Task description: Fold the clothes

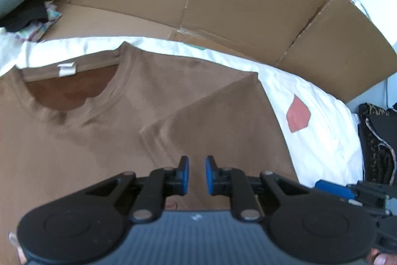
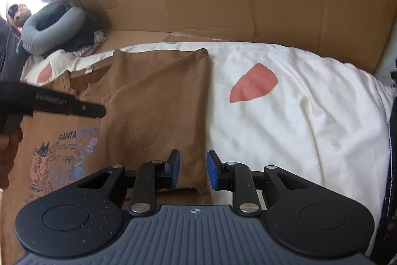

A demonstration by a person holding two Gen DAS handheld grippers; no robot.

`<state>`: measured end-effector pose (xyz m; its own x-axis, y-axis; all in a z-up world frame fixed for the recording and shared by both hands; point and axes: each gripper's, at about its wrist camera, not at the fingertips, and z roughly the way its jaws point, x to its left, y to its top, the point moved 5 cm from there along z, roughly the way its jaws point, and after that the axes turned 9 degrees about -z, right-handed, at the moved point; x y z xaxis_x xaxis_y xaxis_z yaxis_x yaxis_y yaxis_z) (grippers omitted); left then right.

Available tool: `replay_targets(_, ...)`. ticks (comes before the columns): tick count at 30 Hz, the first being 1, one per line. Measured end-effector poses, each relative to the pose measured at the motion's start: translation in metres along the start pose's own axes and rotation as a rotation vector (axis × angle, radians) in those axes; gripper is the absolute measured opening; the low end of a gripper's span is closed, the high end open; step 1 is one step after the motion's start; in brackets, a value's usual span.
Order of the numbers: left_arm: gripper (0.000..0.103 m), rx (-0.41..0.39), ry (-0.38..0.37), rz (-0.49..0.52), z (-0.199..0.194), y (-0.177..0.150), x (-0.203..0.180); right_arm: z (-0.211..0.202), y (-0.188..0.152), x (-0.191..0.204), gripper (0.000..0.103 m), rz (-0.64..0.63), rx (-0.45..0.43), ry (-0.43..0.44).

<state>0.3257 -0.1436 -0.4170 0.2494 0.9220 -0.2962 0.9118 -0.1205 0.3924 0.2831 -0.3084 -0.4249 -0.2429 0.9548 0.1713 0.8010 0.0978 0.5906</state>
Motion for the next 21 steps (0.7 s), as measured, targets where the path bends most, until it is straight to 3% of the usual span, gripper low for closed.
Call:
replay_targets(8,0.014,0.011,0.016,0.06,0.034,0.012,0.01,0.013,-0.015,0.012,0.019,-0.093,0.009,0.011)
replay_targets(12,0.005,-0.012,0.033,0.072,0.041,0.018,0.017,0.02,-0.027,0.011,0.018,-0.127,0.031,0.001)
replay_targets(21,0.005,-0.047,0.124,0.028,0.022,0.022,0.037,0.013,-0.039,0.012,0.018,-0.124,0.064,-0.016)
